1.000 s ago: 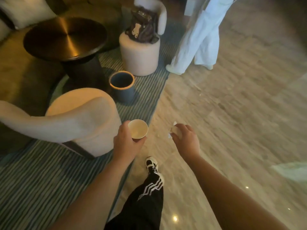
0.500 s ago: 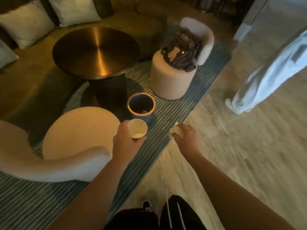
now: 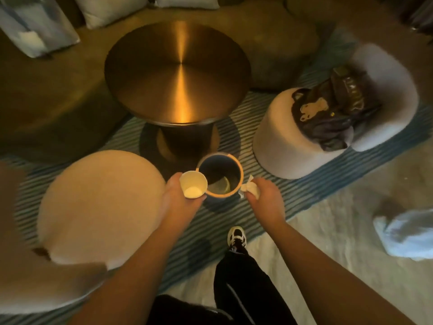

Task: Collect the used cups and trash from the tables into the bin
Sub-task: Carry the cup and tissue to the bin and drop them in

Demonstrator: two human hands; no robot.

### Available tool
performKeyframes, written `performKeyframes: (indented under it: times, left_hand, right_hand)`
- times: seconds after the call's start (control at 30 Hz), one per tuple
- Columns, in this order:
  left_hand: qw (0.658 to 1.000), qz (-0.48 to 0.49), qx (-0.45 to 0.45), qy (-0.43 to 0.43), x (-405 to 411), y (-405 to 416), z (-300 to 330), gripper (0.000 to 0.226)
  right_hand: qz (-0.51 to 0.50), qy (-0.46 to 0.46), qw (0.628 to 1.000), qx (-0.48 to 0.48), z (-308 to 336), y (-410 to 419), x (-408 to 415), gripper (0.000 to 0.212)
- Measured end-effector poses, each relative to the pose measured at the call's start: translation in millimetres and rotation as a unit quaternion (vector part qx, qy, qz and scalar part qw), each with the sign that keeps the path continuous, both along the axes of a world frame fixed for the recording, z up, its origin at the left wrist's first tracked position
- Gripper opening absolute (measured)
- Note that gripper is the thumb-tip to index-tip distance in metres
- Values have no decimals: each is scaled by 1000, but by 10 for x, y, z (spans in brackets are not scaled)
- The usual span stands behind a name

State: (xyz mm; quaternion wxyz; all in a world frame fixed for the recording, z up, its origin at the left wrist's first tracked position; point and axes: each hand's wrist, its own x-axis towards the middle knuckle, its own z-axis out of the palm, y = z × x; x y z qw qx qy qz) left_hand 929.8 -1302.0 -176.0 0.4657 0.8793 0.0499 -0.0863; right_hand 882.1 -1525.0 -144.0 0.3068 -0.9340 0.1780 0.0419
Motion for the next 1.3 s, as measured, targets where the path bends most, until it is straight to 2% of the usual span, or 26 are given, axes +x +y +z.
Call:
performKeyframes:
  times: [0.1, 0.27, 0.4, 0.6, 0.67, 0.73, 0.87, 1.03, 1.2, 1.3]
  left_hand:
    - [999, 32, 12, 29, 385, -491, -161, 80]
    - [997, 43, 15, 62, 898, -977, -635, 78]
    - [992, 38, 76, 98, 1188, -1182, -1274, 81]
    - [989, 41, 41, 136, 1441, -1303, -2453, 88]
    - [985, 43, 32, 166, 1485, -1268, -2728, 100]
    - [983, 45, 33, 173, 1482, -1205, -2895, 102]
    - [986, 49, 62, 144, 1337, -1003, -2969, 84]
    - [985, 48, 78, 145, 1208, -841, -2876, 94]
    - [986, 28, 102, 128, 1264, -882, -2665, 85]
    - [987, 21, 116, 111, 1327, -925, -2410, 79]
  right_hand:
    - [44, 21, 999, 5, -129, -471, 545, 29]
    - [79, 68, 995, -7, -591, -916, 1241, 33]
    - [92, 87, 992, -9, -1222, -987, 1568, 36]
    - [82, 83, 993, -6, -2366, -970, 1845, 37]
    - [74, 86, 994, -2, -2676, -952, 1902, 38]
    - [64, 88, 994, 1, -2901, -920, 1948, 39]
    - [70, 93, 993, -6, -3162, -858, 2021, 43]
    - [75, 120, 990, 1, -3241, -806, 2161, 49]
    - [101, 158, 982, 30, -3114, -845, 2171, 68]
    - [105, 180, 978, 21, -2877, -895, 2113, 72]
